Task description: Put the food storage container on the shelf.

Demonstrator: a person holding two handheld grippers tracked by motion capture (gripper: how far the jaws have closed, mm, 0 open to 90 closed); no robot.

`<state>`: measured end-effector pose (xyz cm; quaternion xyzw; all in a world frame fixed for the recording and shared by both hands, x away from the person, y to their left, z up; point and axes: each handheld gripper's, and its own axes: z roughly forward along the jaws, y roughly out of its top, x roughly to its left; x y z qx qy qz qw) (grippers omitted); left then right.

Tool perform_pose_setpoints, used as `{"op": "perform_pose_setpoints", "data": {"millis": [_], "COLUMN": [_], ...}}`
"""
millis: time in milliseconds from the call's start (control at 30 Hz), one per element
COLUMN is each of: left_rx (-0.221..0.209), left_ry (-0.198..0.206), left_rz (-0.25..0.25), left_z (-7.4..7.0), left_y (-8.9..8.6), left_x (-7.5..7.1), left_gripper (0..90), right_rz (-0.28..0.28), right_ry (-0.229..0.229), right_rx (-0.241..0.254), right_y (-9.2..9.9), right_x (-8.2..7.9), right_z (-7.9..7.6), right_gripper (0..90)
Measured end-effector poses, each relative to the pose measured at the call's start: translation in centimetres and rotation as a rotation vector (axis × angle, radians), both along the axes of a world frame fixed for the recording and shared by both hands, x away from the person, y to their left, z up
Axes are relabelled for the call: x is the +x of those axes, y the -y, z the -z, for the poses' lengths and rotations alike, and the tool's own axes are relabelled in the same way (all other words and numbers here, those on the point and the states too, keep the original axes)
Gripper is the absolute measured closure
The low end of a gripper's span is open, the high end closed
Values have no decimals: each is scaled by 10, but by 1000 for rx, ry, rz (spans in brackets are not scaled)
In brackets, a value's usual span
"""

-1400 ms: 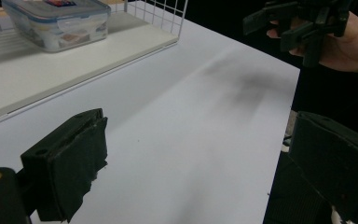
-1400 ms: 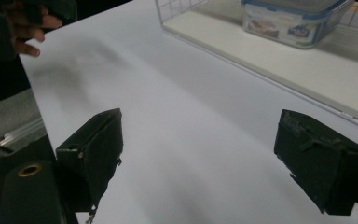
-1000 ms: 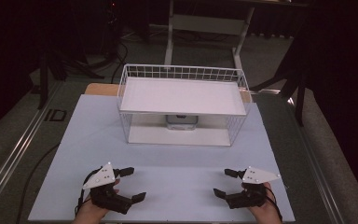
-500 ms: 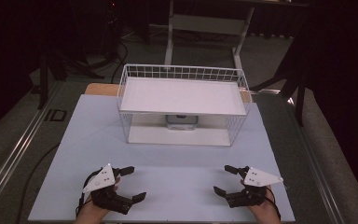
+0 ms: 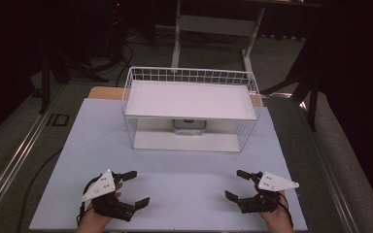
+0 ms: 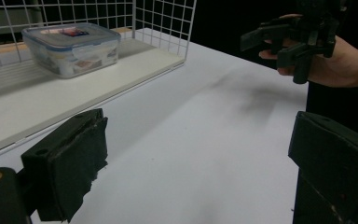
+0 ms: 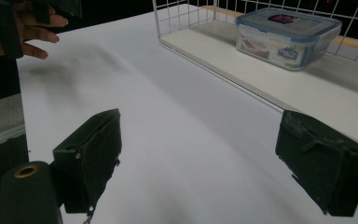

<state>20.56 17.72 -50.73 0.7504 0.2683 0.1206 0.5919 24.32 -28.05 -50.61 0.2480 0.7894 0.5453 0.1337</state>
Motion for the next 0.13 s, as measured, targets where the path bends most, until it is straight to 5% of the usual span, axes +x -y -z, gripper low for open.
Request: {"op": "perform_pose_setpoints", "data": {"millis": [133], "left_rx": [-1], "left_ry": [-3], "left_rz": [-4], "left_z": [0], "left_y": [-1], "left_x": [0], "left_gripper": [54], "right_rz": [3], "right_ry": [16], "right_rx": [-26], "right_y": [-2], "right_x": [-1], "right_z": [0], "right_gripper": [143]}}
